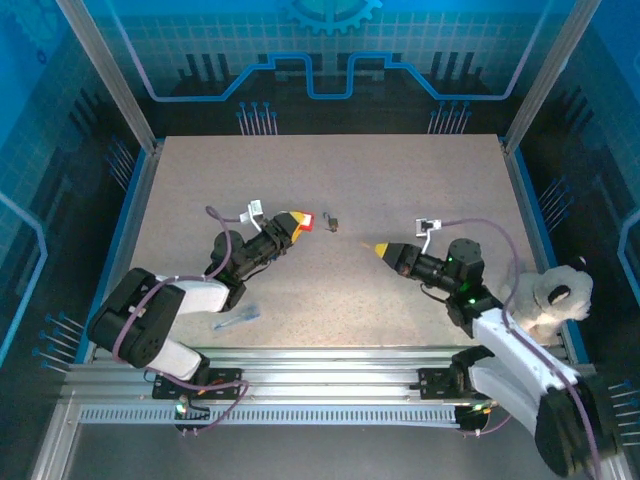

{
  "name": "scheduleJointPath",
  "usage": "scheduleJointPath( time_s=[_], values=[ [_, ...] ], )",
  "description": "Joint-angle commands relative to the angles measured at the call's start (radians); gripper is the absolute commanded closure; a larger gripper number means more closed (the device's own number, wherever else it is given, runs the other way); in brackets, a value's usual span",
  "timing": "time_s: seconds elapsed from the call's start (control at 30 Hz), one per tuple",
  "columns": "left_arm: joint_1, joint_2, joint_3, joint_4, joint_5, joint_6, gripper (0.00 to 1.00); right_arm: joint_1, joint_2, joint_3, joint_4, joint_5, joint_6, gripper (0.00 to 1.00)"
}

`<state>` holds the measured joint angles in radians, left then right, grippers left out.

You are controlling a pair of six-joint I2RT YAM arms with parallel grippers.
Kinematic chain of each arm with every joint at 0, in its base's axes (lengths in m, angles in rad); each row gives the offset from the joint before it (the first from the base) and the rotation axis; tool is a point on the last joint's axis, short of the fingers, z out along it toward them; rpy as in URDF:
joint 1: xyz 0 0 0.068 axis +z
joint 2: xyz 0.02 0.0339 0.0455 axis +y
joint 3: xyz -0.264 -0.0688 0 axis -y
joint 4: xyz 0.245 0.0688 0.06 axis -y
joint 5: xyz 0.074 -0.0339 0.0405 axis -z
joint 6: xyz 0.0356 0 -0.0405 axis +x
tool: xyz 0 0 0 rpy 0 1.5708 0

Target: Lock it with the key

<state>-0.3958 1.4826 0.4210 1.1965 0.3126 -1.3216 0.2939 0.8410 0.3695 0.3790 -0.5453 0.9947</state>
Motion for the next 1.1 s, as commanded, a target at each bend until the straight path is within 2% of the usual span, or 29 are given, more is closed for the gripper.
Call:
scheduleJointPath(
  time_s=[0.0, 0.17, 0.3, 0.6, 0.83, 1.07],
  values=[
    [-0.014, -0.08, 0.071, -0.221, 0.065, 0.19, 1.0, -0.02, -0.112, 0.079, -0.376, 0.114, -0.21, 1.0],
    [-0.114, -0.142, 0.251, -0.745, 0.0, 0.502, 1.0, -0.052, -0.189, 0.121, -0.532, 0.155, -0.298, 1.0],
    [-0.187, -0.076, 0.379, -0.925, -0.018, 0.622, 1.0, -0.094, -0.224, 0.125, -0.574, 0.16, -0.316, 1.0],
    [-0.287, 0.217, 0.659, -1.141, 0.03, 0.76, 1.0, -0.217, -0.298, 0.104, -0.631, 0.173, -0.359, 1.0],
    [-0.304, 0.388, 0.81, -1.211, 0.082, 0.782, 1.0, -0.308, -0.338, 0.035, -0.581, 0.118, -0.322, 1.0],
    [-0.308, 0.519, 0.929, -1.29, 0.109, 0.811, 1.0, -0.32, -0.341, 0.01, -0.551, 0.104, -0.308, 1.0]
  ],
)
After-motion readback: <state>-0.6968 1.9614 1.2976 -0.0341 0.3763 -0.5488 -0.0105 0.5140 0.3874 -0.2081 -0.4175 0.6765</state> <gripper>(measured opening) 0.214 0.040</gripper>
